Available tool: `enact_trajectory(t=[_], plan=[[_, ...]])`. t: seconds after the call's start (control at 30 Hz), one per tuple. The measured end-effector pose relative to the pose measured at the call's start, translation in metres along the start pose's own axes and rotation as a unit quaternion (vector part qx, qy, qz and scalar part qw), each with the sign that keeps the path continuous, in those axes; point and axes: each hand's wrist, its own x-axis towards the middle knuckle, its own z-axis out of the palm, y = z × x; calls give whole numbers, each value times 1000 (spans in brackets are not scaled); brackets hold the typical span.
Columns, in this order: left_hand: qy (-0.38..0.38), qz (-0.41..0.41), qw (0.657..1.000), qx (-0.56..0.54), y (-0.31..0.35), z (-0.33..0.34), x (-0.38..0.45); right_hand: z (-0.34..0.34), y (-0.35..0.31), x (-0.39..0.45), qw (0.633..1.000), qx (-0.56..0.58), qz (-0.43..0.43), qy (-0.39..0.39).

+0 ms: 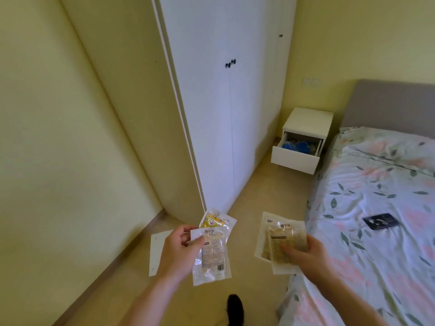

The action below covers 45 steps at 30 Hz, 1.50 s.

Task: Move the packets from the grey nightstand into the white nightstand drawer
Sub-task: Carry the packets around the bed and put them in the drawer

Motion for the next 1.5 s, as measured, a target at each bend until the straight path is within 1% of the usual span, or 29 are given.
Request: enact_trajectory(t=[0.13, 0.23, 0.37, 0.53, 0.7, 0.8, 1.07, 1.27, 1.4, 1.5], plan=[[-41, 6, 999, 3, 21, 24, 72, 2, -7, 54, 999, 29, 19, 28], [-68, -3, 998, -2, 43, 56, 134, -7, -18, 99, 997, 44, 29, 57], [-103, 6, 995, -5, 79, 105, 208, -32, -41, 158, 995, 43, 35, 87], [-147, 30, 989, -13, 120, 160, 278, -69, -73, 227, 992, 29, 29, 119], [-168, 36, 985, -9, 148, 209, 342, -99, -94, 290, 986, 15, 27, 163], [-177, 28, 984, 2, 158, 239, 391, -115, -101, 334, 984, 7, 35, 175], [-215, 10, 976, 15, 191, 319, 548, -141, -127, 469, 972, 6, 56, 229], [-254, 10, 965, 64, 231, 392, 653, -166, -144, 554, 958, 1, 83, 273], [-274, 19, 957, 96, 252, 442, 702, -185, -145, 595, 950, 24, 102, 293], [-274, 18, 955, 112, 264, 481, 743, -202, -144, 638, 943, 43, 114, 310]])
